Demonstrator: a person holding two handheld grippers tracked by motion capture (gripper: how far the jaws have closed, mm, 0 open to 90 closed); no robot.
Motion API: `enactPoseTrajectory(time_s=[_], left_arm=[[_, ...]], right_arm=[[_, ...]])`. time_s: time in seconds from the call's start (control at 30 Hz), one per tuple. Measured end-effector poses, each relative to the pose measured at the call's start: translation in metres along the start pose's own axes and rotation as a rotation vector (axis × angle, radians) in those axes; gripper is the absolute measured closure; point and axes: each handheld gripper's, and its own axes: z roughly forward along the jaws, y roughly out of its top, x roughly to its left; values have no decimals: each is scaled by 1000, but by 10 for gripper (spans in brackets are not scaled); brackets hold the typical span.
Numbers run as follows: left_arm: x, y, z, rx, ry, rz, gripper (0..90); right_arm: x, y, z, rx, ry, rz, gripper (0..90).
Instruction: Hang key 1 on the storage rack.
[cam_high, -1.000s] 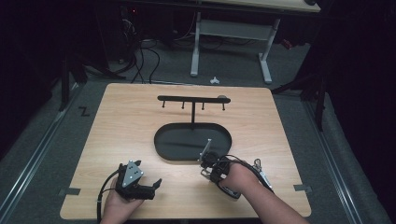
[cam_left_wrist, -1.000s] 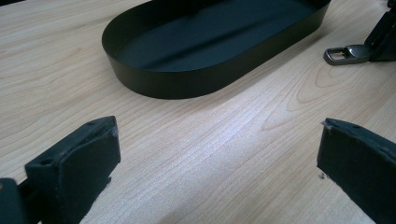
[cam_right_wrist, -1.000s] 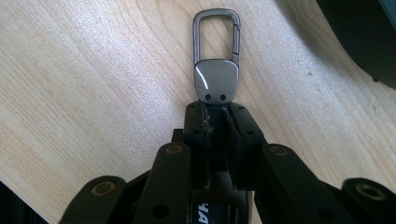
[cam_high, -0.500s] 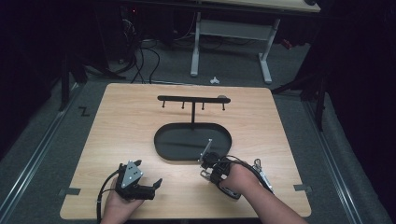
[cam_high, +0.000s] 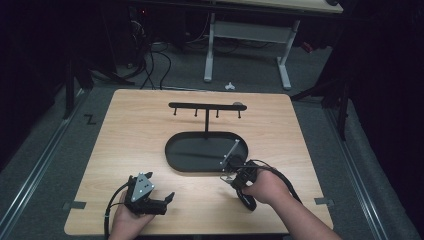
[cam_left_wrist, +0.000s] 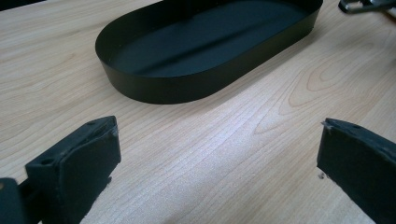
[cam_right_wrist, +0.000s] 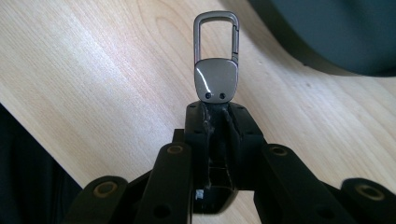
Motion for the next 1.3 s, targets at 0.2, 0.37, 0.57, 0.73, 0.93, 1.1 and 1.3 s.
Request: enactPoseTrajectory(time_s=[0.2, 0.37, 0.57, 0.73, 0.93, 1.1, 1.3], left_arm=[[0, -1, -1, 2, -1, 1, 1], [1, -3, -5, -2, 10, -2, 1], [5, -8, -14, -4, 31, -13, 1], [6, -12, -22, -3, 47, -21, 1], [8, -17, -30, 5, 58, -22, 1], [8, -20, -35, 9, 71, -21, 2], [8, -20, -36, 9, 72, -24, 1]], right_arm=[[-7, -5, -16, -34, -6, 18, 802], [-12, -9, -28, -67, -14, 34, 804], [-17, -10, -37, -83, -12, 45, 803], [-20, -7, -46, -105, -19, 38, 803], [-25, -1, -53, -128, -25, 32, 803], [-29, 5, -57, -147, -17, 40, 804], [-34, 13, -64, -163, -6, 57, 804]])
